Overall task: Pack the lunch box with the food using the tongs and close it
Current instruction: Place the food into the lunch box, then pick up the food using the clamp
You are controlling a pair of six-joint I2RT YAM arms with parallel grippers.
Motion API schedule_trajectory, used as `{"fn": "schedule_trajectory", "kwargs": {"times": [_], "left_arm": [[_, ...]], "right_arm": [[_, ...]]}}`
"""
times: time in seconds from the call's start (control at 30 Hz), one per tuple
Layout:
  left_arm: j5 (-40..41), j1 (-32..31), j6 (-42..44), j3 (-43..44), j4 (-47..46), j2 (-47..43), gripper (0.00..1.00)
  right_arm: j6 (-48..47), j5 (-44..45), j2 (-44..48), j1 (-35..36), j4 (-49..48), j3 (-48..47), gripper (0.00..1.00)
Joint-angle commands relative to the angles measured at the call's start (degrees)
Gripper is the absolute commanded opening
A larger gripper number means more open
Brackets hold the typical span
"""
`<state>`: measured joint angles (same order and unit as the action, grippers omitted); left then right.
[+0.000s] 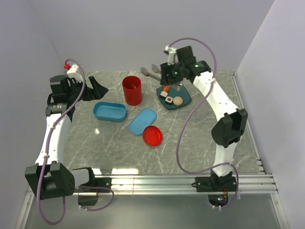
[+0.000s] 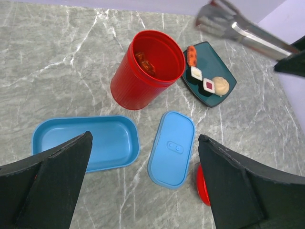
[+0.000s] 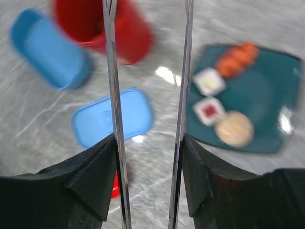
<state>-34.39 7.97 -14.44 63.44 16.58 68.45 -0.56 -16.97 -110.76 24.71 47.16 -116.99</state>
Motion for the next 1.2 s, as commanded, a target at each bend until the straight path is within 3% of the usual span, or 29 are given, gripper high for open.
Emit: {"fn": "schedule_trajectory", "kwargs": {"times": [0.0,0.2,1.17], "left_arm": [[1.5,0.3,0.7,2.0,-1.6,-1.5,0.99],[1.0,0.2,0.1,1.1,-2.5,-1.3,0.99],[1.3,0.3,0.4,0.8,-2.9,0.1,0.99]], "right_arm": [[4.8,5.0,4.7,-5.2,-2.9,2.7,0.59],[7.9,11.1,1.4,-7.6,0.5,3.3,0.58],[14.5,10.3,-8.9,-7.6,1.0,5.8,0.56]]}}
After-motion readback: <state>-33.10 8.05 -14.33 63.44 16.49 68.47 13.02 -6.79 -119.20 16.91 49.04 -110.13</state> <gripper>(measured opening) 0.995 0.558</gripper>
